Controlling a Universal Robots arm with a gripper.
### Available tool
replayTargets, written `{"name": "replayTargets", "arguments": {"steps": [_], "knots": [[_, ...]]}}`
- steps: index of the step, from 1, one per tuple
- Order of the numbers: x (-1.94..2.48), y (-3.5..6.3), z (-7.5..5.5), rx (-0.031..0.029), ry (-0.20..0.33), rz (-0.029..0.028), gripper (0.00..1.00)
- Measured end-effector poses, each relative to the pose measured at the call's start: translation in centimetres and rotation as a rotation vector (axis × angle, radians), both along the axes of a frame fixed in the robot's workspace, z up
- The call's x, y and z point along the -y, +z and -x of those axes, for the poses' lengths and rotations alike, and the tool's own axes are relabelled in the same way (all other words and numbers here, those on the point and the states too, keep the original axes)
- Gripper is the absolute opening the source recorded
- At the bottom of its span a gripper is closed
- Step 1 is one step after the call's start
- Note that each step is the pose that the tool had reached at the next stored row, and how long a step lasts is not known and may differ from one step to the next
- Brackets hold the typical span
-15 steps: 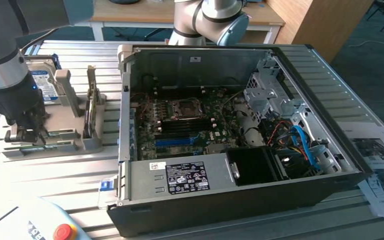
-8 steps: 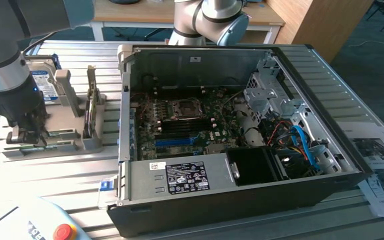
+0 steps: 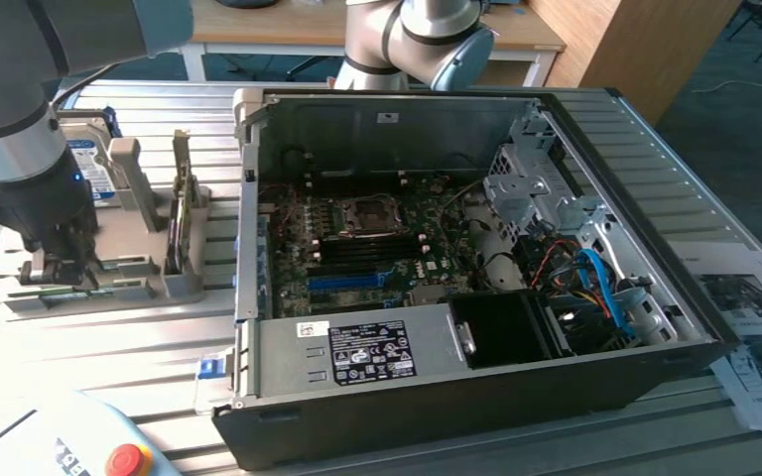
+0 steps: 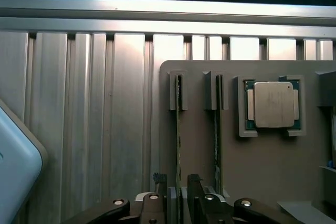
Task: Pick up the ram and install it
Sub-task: 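Pick up the ram and move it above insertion slot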
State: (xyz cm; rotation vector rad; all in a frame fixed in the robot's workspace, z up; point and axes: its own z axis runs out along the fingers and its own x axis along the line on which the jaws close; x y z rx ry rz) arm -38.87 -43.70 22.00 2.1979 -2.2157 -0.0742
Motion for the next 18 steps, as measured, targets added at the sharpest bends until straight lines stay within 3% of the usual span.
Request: {"name": "replayTargets", "arguments": {"steps": [18], "knots": [[0.00, -0.70, -0.01, 0.0000, 0.000, 0.0000, 0.30]]}}
